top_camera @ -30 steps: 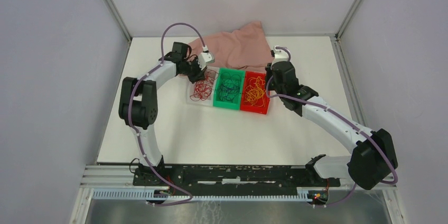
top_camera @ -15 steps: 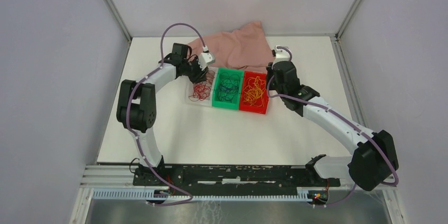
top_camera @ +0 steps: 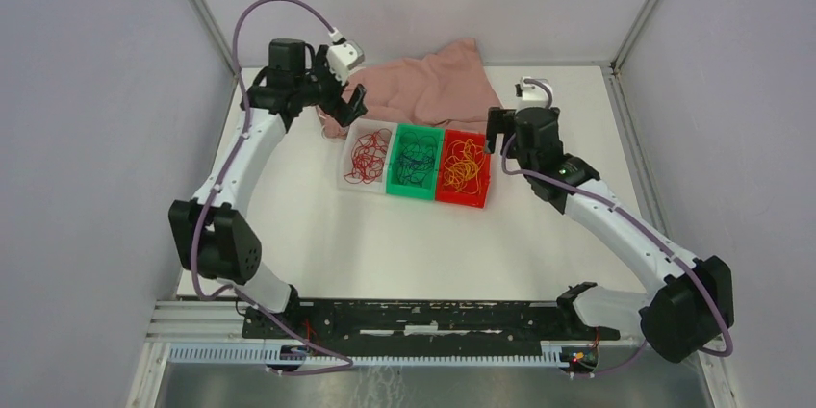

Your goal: Untangle the cables

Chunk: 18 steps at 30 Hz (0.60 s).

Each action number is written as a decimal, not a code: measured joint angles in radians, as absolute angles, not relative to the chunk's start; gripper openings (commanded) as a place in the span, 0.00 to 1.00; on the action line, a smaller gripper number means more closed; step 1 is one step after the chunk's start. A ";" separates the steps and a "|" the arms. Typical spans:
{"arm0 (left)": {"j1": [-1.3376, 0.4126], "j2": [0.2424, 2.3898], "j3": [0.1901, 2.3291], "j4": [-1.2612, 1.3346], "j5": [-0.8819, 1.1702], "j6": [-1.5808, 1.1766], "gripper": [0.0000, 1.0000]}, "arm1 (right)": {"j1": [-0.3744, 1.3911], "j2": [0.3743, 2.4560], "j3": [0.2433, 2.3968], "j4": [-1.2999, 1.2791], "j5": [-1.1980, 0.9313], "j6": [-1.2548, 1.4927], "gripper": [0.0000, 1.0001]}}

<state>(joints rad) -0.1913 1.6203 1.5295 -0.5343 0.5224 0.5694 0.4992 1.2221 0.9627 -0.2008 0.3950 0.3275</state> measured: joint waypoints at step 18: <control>0.136 1.341 0.531 0.266 0.445 0.100 0.99 | 0.118 1.163 0.582 0.070 0.753 0.309 1.00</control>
